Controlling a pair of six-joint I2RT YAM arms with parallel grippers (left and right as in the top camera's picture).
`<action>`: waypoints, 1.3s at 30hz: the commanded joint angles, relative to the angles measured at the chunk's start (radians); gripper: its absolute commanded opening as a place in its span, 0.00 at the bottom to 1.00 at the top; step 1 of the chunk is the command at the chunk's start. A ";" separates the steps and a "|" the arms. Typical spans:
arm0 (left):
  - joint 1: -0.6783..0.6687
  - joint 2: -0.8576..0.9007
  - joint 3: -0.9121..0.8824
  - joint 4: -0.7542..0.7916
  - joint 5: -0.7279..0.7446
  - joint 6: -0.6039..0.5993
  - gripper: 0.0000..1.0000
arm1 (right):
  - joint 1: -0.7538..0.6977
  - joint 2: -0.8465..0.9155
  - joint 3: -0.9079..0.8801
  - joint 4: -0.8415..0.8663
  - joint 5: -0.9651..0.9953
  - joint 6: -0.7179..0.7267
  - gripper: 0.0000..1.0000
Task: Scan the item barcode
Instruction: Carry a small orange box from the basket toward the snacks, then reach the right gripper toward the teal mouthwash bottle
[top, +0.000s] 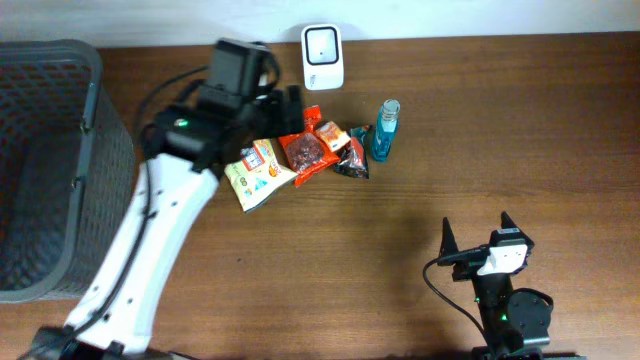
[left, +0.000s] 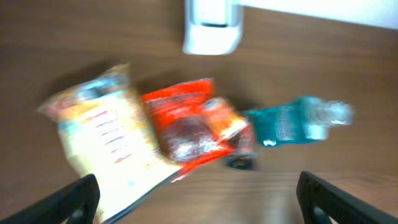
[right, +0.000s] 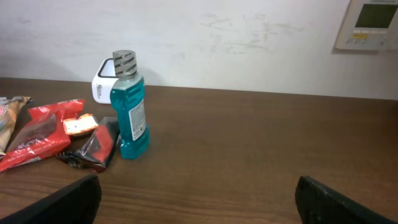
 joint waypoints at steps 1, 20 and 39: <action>0.069 -0.035 0.005 -0.123 -0.124 0.011 0.99 | 0.006 -0.006 -0.008 -0.004 0.005 0.004 0.98; 0.081 -0.033 0.005 -0.223 -0.087 0.011 0.99 | 0.006 -0.006 -0.008 -0.003 0.005 0.004 0.98; 0.081 -0.034 0.005 -0.224 -0.087 0.011 0.99 | 0.006 -0.006 -0.008 0.491 -0.472 0.568 0.98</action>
